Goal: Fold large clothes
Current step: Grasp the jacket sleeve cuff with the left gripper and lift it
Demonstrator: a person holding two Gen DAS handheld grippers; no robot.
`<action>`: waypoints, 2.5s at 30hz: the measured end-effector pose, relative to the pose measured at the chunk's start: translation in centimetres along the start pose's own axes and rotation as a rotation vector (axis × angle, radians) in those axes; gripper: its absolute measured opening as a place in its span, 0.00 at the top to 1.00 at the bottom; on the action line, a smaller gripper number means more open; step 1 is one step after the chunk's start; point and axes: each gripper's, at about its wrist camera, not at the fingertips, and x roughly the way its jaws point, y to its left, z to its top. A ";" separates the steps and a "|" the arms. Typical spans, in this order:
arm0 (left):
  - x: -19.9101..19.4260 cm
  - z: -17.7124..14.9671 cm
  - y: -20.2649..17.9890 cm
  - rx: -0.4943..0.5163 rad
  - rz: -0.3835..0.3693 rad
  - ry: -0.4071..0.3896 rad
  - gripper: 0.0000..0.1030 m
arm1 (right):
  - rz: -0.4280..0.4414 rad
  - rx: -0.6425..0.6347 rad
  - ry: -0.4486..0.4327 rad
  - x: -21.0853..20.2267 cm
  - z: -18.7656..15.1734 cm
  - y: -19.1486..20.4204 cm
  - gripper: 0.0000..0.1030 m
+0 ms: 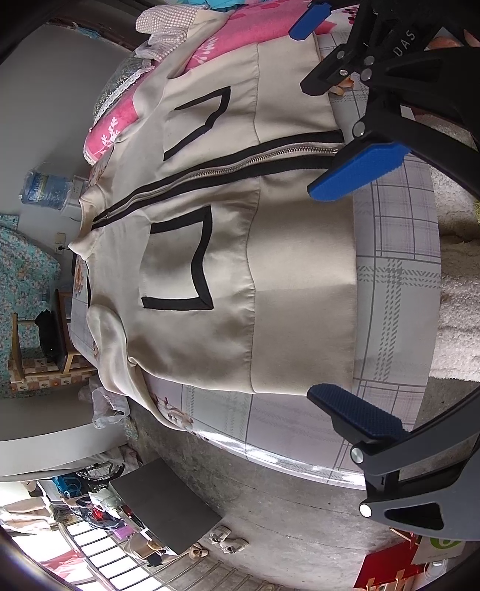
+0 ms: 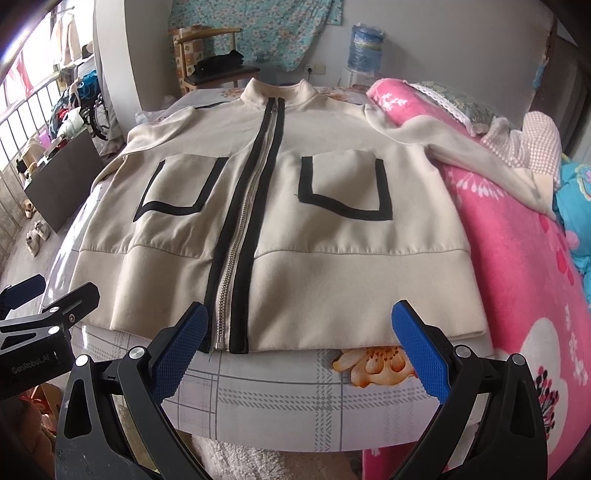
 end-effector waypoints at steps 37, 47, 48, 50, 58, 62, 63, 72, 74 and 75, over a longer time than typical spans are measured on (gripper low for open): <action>14.7 10.9 29.0 -0.826 -0.291 0.013 0.07 | 0.376 -0.326 0.019 12.4 10.8 12.0 0.08; 31.2 5.1 34.7 -1.539 -0.902 0.346 0.08 | 0.321 -0.336 0.070 14.6 11.3 12.5 0.08; 32.3 4.8 34.6 -1.570 -0.923 0.368 0.08 | 0.318 -0.333 0.073 14.8 11.3 12.6 0.08; 34.0 4.8 34.7 -1.589 -0.911 0.407 0.08 | 0.313 -0.329 0.079 15.1 11.6 12.8 0.08; 37.2 5.1 35.5 -1.613 -0.873 0.430 0.26 | 0.300 -0.317 0.079 15.3 12.0 12.9 0.08; 37.4 6.1 35.8 -1.589 -0.848 0.417 0.72 | 0.293 -0.297 0.076 15.1 12.0 12.3 0.08; 37.2 6.3 36.1 -1.585 -0.824 0.397 0.80 | 0.289 -0.293 0.074 15.0 11.9 12.1 0.08; 24.1 15.8 39.4 -1.163 -0.387 0.021 0.93 | 0.240 -0.261 0.014 11.8 11.4 9.7 0.08; 17.6 19.9 37.3 -0.942 -0.275 -0.126 0.93 | 0.234 -0.241 0.005 11.3 11.2 8.8 0.08; 14.4 21.7 35.6 -0.823 -0.225 -0.200 0.93 | 0.229 -0.231 0.000 11.0 11.1 8.4 0.08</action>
